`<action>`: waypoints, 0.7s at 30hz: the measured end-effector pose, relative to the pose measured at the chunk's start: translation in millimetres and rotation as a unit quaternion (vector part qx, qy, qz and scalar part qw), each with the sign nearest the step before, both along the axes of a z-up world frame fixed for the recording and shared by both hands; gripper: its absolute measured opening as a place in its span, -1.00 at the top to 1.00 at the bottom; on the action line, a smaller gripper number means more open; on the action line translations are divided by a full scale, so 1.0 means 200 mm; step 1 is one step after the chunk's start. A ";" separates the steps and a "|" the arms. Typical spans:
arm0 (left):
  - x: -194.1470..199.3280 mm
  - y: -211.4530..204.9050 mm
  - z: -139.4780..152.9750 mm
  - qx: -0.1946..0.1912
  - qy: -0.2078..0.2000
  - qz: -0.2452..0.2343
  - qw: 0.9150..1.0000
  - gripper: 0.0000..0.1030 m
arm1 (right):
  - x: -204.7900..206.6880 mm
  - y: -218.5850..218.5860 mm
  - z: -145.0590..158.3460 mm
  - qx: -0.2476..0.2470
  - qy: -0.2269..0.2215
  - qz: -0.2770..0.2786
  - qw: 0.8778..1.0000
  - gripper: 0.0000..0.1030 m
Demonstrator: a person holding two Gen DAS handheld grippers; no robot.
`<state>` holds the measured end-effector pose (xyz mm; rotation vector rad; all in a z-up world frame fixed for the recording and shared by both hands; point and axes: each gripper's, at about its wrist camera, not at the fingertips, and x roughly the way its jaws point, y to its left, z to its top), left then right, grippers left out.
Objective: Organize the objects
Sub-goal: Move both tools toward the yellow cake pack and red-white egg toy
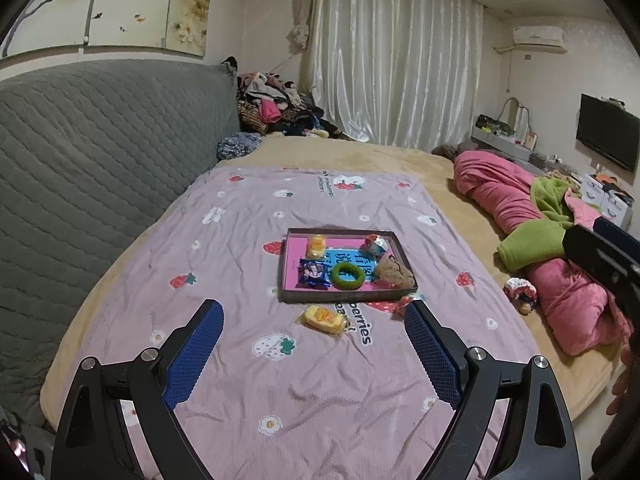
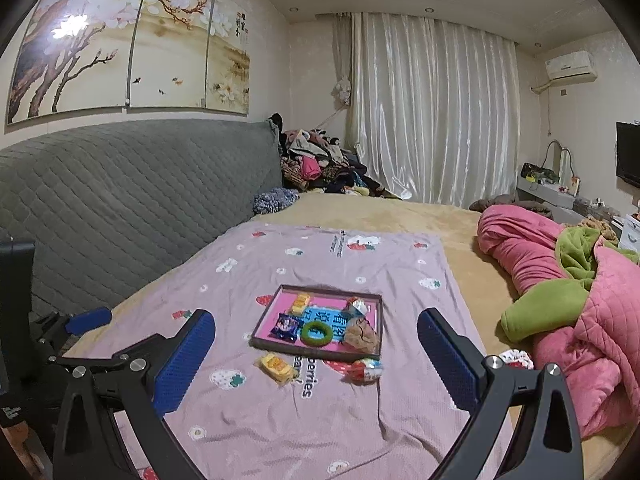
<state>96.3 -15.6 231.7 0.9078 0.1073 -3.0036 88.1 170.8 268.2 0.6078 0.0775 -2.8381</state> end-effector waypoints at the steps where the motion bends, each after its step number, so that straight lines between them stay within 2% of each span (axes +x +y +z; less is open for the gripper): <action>1: 0.00 0.00 -0.01 -0.001 -0.003 -0.001 1.000 -0.79 | 0.00 0.01 -0.01 0.001 -0.003 -0.001 1.000 -0.98; 21: -0.06 0.07 -0.26 -0.004 -0.061 -0.011 0.998 -0.79 | -0.02 0.06 -0.27 0.016 -0.048 -0.010 0.999 -0.98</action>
